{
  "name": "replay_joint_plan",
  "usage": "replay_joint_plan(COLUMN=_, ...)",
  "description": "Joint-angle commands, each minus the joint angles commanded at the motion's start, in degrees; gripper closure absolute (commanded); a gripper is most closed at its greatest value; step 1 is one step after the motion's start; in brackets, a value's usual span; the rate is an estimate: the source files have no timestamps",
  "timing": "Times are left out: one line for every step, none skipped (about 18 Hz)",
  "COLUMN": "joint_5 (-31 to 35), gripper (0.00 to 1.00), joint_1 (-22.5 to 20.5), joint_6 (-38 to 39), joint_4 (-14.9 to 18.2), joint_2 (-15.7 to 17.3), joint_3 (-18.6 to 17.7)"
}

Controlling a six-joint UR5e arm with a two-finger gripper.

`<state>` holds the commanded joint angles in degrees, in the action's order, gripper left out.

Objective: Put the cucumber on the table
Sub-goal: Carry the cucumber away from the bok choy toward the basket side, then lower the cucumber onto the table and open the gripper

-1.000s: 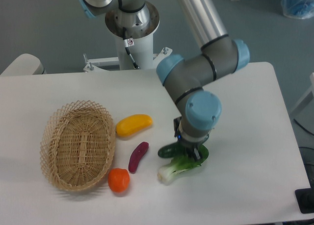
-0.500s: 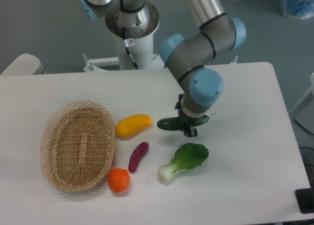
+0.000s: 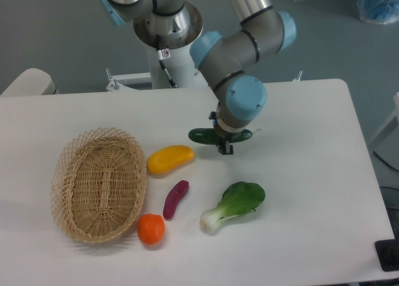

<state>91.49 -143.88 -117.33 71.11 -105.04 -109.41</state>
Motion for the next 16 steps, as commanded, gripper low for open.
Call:
replay_joint_plan(joint_5=0.09, gripper=0.89, joint_1=0.27, joint_6=0.0, joint_4=-1.66, joint_2=0.7, joint_3=-1.4)
replay_joint_plan(joint_5=0.09, gripper=0.88, joint_1=0.27, joint_6=0.0, joint_4=-3.68, joint_2=0.97, joint_3=-2.98)
replay_joint_plan(joint_5=0.0, gripper=0.88, joint_1=0.36, joint_6=-0.09, joint_4=-5.53, joint_2=1.06, joint_3=-4.22)
replay_joint_plan(joint_5=0.09, gripper=0.87, joint_1=0.36, joint_6=-0.09, joint_4=-6.85, joint_2=1.06, joint_3=-4.93)
replay_joint_plan(joint_5=0.09, gripper=0.87, joint_1=0.44, joint_6=0.0, joint_4=-7.3, joint_2=1.06, joint_3=-5.37)
replay_joint_plan(joint_5=0.17, gripper=0.85, joint_1=0.62, joint_6=0.09, joint_4=-7.39, joint_2=1.06, joint_3=-5.46)
replay_joint_plan(joint_5=0.18, gripper=0.83, joint_1=0.97, joint_6=0.26, joint_4=-7.48, joint_2=0.98, joint_3=-5.46)
replay_joint_plan(joint_5=0.18, gripper=0.8, joint_1=1.06, joint_6=0.53, joint_4=-7.57, joint_2=0.89, joint_3=-5.55)
replay_joint_plan(joint_5=0.18, gripper=0.76, joint_1=1.15, joint_6=1.05, joint_4=-7.65, joint_2=0.8, joint_3=-5.55)
replay_joint_plan(joint_5=0.18, gripper=0.69, joint_1=1.24, joint_6=1.4, joint_4=-7.57, joint_2=0.71, joint_3=-5.55)
replay_joint_plan(joint_5=0.18, gripper=0.61, joint_1=1.24, joint_6=1.49, joint_4=-7.57, joint_2=0.62, joint_3=-5.55)
replay_joint_plan(joint_5=0.18, gripper=0.55, joint_1=1.24, joint_6=1.5, joint_4=-7.57, joint_2=0.62, joint_3=-5.55)
replay_joint_plan(joint_5=0.09, gripper=0.48, joint_1=1.24, joint_6=1.5, joint_4=-7.57, joint_2=0.62, joint_3=-5.55)
replay_joint_plan(joint_5=0.09, gripper=0.44, joint_1=1.24, joint_6=1.58, joint_4=-7.65, joint_2=0.54, joint_3=-5.64)
replay_joint_plan(joint_5=0.0, gripper=0.4, joint_1=1.32, joint_6=2.02, joint_4=-7.65, joint_2=0.45, joint_3=-5.55)
replay_joint_plan(joint_5=0.0, gripper=0.33, joint_1=1.59, joint_6=2.54, joint_4=-7.65, joint_2=0.45, joint_3=-5.55)
